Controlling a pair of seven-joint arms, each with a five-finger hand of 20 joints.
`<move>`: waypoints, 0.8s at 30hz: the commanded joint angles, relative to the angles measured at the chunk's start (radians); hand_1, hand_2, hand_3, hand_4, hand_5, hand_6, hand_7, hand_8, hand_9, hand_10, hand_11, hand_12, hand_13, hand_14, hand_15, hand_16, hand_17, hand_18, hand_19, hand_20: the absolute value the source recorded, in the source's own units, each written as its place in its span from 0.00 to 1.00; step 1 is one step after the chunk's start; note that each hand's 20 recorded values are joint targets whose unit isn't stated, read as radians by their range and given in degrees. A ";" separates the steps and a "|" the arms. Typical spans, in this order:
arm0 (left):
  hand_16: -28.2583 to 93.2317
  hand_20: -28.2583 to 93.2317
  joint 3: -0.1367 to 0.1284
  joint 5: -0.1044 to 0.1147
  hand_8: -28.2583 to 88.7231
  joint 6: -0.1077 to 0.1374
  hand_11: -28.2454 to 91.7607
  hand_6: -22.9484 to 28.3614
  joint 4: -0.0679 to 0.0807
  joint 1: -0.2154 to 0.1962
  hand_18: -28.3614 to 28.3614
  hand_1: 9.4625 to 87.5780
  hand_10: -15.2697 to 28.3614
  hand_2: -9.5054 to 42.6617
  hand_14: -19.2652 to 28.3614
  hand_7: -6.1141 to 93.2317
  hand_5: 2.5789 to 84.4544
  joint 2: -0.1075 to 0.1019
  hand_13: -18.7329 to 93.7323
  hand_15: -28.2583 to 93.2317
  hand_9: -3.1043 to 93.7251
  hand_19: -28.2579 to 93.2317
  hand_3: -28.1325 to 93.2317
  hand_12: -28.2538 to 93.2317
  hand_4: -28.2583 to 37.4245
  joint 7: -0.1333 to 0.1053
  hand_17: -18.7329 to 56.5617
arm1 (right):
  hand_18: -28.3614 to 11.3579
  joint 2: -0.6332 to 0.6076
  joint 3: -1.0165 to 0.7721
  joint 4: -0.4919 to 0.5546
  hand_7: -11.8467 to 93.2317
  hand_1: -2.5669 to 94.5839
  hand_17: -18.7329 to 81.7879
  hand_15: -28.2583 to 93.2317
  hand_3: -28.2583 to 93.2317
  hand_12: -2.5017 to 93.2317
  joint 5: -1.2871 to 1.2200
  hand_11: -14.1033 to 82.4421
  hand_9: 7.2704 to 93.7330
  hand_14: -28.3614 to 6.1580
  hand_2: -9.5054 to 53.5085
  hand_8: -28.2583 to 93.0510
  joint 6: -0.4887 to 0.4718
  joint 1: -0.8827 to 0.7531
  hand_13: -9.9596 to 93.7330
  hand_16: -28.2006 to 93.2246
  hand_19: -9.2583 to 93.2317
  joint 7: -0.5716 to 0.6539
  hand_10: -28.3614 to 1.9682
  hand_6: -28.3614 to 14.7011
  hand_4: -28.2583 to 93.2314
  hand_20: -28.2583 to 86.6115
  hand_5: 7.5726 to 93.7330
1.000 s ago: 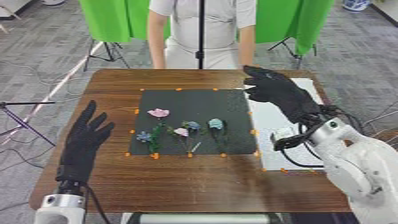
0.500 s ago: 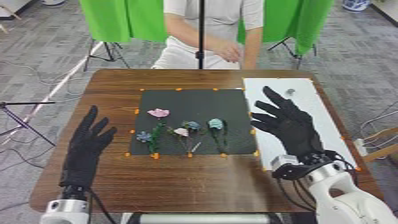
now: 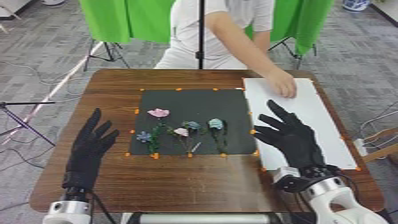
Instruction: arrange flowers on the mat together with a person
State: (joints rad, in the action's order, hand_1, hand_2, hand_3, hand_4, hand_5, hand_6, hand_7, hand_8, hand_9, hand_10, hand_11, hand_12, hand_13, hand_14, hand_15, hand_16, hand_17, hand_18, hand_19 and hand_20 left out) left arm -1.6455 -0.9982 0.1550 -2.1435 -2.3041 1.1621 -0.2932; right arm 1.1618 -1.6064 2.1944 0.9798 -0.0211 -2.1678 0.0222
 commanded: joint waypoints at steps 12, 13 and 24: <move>0.24 0.22 0.001 -0.002 0.15 -0.002 0.29 0.34 0.001 -0.022 1.00 0.14 0.60 0.25 0.78 0.19 0.25 0.021 0.37 0.40 0.31 0.62 0.86 0.34 0.00 0.011 0.12 | 0.12 0.013 0.014 0.010 0.18 0.13 0.20 0.26 0.81 0.22 0.015 0.17 0.30 0.23 0.41 0.17 0.031 -0.003 0.36 0.51 0.35 0.007 0.45 0.76 0.02 0.39 0.26; 0.24 0.22 0.002 -0.001 0.15 -0.002 0.29 0.34 0.002 -0.020 1.00 0.14 0.60 0.25 0.78 0.19 0.25 0.020 0.37 0.40 0.31 0.62 0.86 0.34 0.00 0.008 0.12 | 0.12 0.011 0.015 0.008 0.18 0.13 0.20 0.26 0.81 0.22 0.011 0.17 0.30 0.23 0.41 0.17 0.031 -0.002 0.36 0.51 0.35 0.006 0.45 0.76 0.02 0.39 0.26; 0.24 0.22 0.002 0.025 0.15 -0.001 0.29 0.35 0.005 -0.017 1.00 0.14 0.60 0.25 0.79 0.19 0.25 0.017 0.37 0.40 0.31 0.62 0.86 0.34 0.00 -0.006 0.12 | 0.12 0.017 -0.016 -0.003 0.18 0.13 0.20 0.27 0.82 0.21 0.016 0.17 0.30 0.23 0.41 0.17 -0.017 -0.016 0.36 0.51 0.35 -0.004 0.45 0.76 0.02 0.39 0.26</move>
State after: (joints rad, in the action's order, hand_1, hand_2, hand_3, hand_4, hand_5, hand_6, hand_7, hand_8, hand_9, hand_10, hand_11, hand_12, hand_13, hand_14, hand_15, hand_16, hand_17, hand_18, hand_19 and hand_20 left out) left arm -1.6439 -0.9937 0.1555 -2.1436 -2.3135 1.1716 -0.2932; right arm 1.1710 -1.6064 2.1938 0.9870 -0.0161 -2.1678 0.0301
